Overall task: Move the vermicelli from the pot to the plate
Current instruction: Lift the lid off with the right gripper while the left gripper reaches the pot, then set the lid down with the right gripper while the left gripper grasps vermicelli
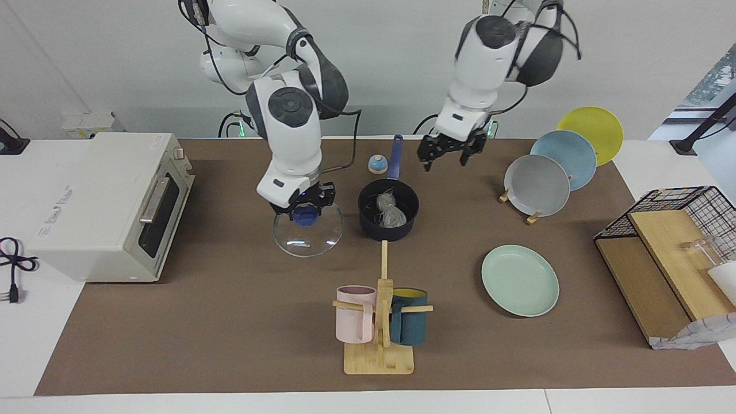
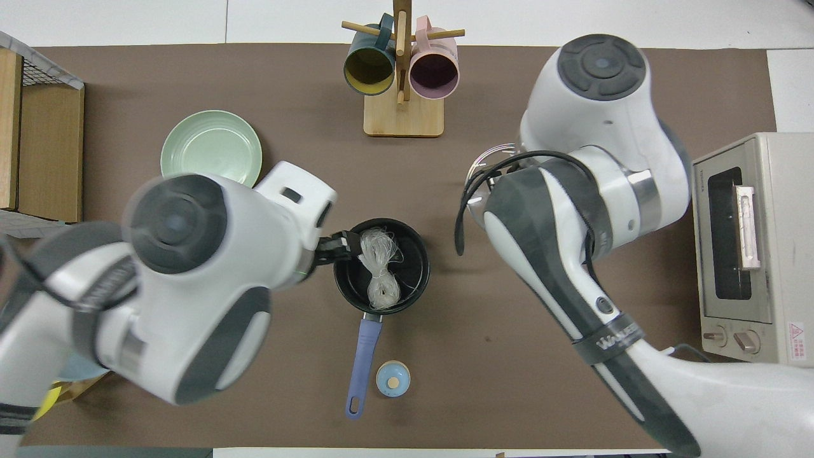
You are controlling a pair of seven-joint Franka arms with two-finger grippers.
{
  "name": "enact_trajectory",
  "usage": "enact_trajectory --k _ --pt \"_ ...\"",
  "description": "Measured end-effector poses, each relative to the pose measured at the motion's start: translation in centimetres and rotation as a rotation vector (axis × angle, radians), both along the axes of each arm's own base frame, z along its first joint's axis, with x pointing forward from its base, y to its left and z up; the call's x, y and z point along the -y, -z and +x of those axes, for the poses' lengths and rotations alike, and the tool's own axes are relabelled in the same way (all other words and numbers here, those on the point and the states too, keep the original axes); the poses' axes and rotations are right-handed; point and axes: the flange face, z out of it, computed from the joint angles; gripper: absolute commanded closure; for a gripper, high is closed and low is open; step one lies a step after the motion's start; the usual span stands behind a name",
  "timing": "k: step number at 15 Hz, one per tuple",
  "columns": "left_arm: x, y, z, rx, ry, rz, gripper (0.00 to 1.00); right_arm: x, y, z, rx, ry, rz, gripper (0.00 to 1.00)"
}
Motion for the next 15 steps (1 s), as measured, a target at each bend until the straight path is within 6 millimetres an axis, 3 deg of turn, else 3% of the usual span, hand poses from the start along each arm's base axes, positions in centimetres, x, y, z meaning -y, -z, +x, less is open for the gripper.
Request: enact_trajectory --k 2,4,11,14,15 --pt "4.0 5.5 -2.2 -0.013 0.006 -0.001 0.0 3.9 1.8 0.7 -0.001 -0.019 0.008 0.48" --pt "4.7 8.8 -1.9 -0.022 0.002 -0.002 0.0 6.6 4.3 0.4 0.006 -0.041 0.005 0.48" --pt "5.0 13.3 -0.3 -0.019 0.021 -0.015 0.0 11.5 9.8 -2.9 0.045 -0.079 -0.008 0.48" --pt "5.1 15.0 -0.2 -0.029 0.085 -0.007 0.0 11.9 11.2 -4.2 0.062 -0.083 -0.003 0.48" --pt "5.2 15.4 -0.1 -0.026 0.098 -0.008 0.13 11.9 11.6 -4.6 0.063 -0.084 -0.002 0.48"
